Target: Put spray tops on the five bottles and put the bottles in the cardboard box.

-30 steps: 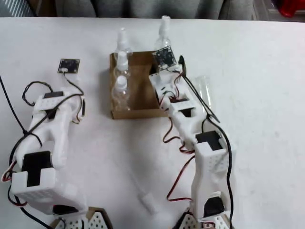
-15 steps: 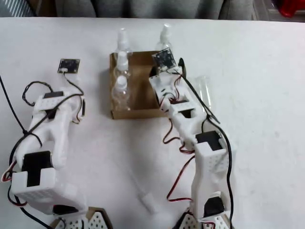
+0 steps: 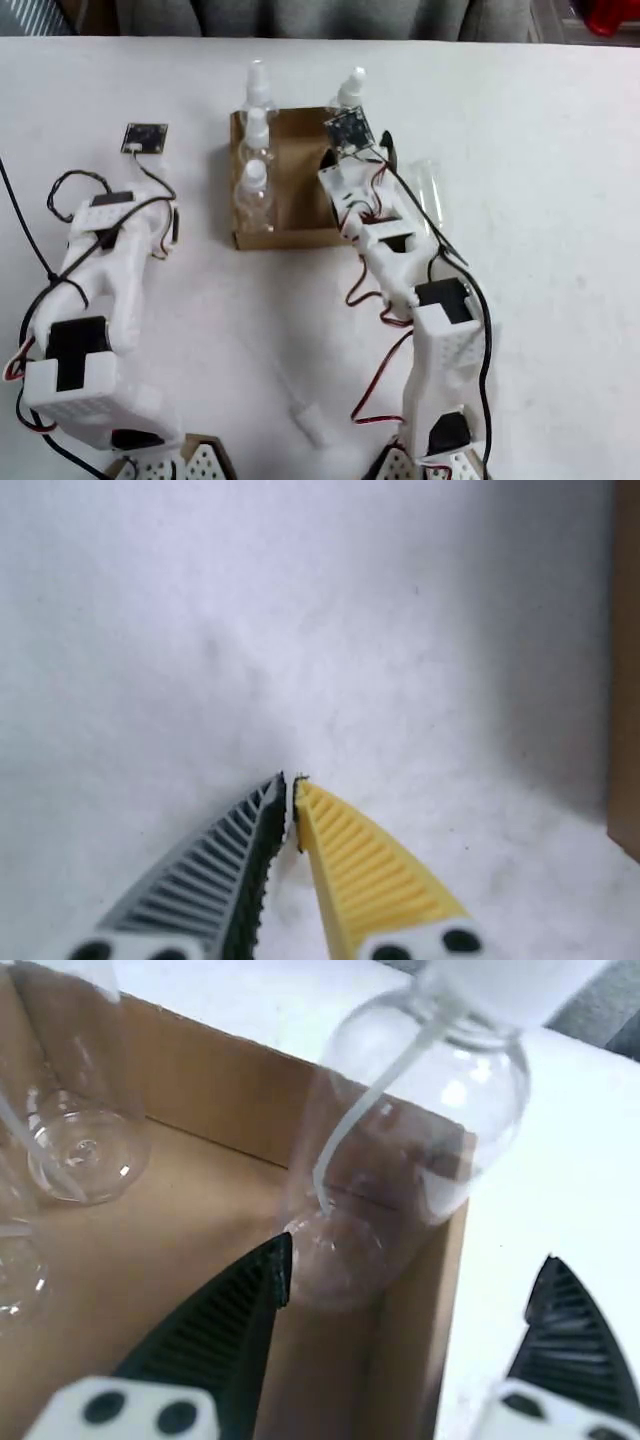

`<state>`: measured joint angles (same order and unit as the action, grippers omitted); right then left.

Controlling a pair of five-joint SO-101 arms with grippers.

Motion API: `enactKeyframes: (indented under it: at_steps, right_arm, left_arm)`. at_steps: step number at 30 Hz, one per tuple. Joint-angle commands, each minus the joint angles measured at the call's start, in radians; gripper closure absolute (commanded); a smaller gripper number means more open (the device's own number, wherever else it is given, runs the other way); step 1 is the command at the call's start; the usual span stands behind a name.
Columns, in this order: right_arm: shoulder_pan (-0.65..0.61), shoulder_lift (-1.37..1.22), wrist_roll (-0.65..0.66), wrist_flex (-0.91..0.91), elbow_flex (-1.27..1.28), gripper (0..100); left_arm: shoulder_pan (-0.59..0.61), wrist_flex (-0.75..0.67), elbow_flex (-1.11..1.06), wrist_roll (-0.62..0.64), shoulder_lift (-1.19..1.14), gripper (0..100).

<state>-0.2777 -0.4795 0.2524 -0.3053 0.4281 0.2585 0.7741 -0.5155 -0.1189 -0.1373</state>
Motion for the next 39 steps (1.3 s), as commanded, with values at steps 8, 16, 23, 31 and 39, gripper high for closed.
enactKeyframes:
  at_steps: [8,16,23,31,39]
  right_arm:
    - [0.002,0.071,0.008,-0.016,0.015,68.1]
    - [0.005,0.073,0.008,-0.016,0.015,68.1]
    - [0.005,0.097,0.008,-0.016,0.017,68.1]
    - [0.001,0.168,0.006,-0.015,0.063,68.1]
    - [0.004,0.231,0.006,-0.012,0.107,68.1]
  left_arm:
    - [0.010,-0.017,0.006,-0.011,0.067,98]
    - [0.010,-0.017,0.006,-0.011,0.067,98]
    - [0.010,-0.017,0.006,-0.011,0.067,98]
    - [0.010,-0.018,0.006,-0.011,0.067,98]
    - [0.010,-0.020,0.006,-0.011,0.067,98]
